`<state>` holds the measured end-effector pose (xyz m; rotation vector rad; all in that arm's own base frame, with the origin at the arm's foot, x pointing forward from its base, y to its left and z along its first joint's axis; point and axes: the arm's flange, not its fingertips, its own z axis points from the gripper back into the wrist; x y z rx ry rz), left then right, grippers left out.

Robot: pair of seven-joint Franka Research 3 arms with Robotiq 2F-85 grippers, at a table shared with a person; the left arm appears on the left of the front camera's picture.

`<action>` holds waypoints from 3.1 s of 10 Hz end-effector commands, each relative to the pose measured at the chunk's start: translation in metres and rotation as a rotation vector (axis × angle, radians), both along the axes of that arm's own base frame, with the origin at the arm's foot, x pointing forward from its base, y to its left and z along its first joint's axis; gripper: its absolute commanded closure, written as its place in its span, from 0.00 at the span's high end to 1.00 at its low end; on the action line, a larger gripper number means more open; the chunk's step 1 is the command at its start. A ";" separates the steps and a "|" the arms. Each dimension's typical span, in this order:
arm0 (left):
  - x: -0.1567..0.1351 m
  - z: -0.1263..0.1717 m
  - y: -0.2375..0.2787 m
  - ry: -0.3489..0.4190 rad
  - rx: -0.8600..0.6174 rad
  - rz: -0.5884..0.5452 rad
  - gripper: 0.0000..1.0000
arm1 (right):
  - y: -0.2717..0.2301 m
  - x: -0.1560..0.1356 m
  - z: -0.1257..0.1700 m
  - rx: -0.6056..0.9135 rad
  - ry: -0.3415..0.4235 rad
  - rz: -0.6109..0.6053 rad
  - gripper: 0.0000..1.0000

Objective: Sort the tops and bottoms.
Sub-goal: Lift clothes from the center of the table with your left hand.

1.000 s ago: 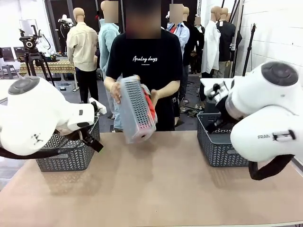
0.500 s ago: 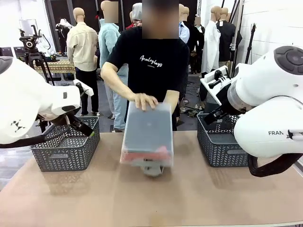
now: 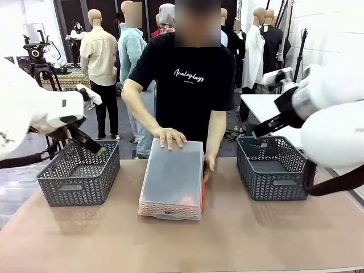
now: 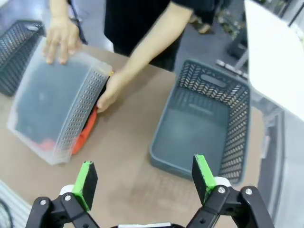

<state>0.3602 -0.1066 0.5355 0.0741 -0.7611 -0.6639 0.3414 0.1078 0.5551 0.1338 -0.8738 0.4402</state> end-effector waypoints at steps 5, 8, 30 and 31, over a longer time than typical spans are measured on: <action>-0.029 0.047 0.023 -0.040 -0.077 -0.145 1.00 | -0.042 -0.036 -0.004 0.085 0.127 0.117 1.00; -0.024 0.044 0.020 -0.028 -0.081 -0.144 1.00 | -0.026 -0.038 -0.010 -0.043 0.225 0.172 1.00; -0.027 0.045 0.018 -0.021 -0.066 -0.112 1.00 | -0.026 -0.030 -0.002 -0.004 0.207 0.142 1.00; -0.027 0.045 0.018 -0.021 -0.066 -0.112 1.00 | -0.026 -0.030 -0.002 -0.004 0.207 0.142 1.00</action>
